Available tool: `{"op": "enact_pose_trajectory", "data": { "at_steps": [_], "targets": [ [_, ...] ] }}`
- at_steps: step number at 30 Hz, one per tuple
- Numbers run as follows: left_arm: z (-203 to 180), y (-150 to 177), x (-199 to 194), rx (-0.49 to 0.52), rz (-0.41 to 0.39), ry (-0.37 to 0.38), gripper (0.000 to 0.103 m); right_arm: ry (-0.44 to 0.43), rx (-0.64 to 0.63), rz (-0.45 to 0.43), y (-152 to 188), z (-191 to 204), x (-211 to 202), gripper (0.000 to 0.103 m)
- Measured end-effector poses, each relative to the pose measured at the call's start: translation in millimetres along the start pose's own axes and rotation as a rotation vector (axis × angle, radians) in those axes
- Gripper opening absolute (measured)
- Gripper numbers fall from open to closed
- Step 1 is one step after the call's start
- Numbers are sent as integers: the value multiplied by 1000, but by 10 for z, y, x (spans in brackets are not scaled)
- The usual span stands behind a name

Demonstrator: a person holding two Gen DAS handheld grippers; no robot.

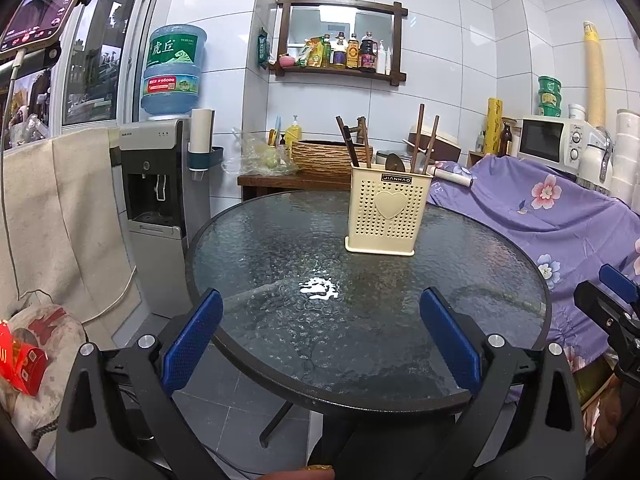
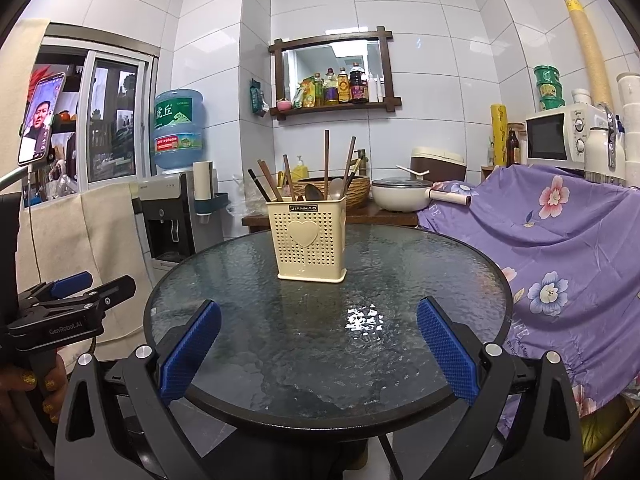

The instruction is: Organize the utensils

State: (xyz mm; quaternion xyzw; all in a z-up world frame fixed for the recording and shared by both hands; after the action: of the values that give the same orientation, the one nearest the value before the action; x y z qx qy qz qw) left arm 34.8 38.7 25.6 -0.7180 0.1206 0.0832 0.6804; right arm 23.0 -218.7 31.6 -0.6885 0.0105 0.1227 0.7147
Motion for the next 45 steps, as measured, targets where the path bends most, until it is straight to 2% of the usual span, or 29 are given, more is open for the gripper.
{"op": "enact_pose_trajectory", "data": {
  "at_steps": [45],
  "targets": [
    [-84, 70, 98, 50, 59, -37, 97, -3, -3, 38, 86, -28, 54, 97]
  ]
}}
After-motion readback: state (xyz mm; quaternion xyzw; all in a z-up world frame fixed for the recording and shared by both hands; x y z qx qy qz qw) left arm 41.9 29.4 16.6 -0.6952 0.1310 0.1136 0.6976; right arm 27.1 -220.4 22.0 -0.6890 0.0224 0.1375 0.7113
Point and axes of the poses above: each gripper's, at about its wrist camera, not at the fingertips, and x roughly the way its jaws point, z to its left, y to its underside, the point moved 3 cm from there along x, roughly the way its jaws point, and after that the axes turned 4 degrees about -z, right-handed, at the moved point
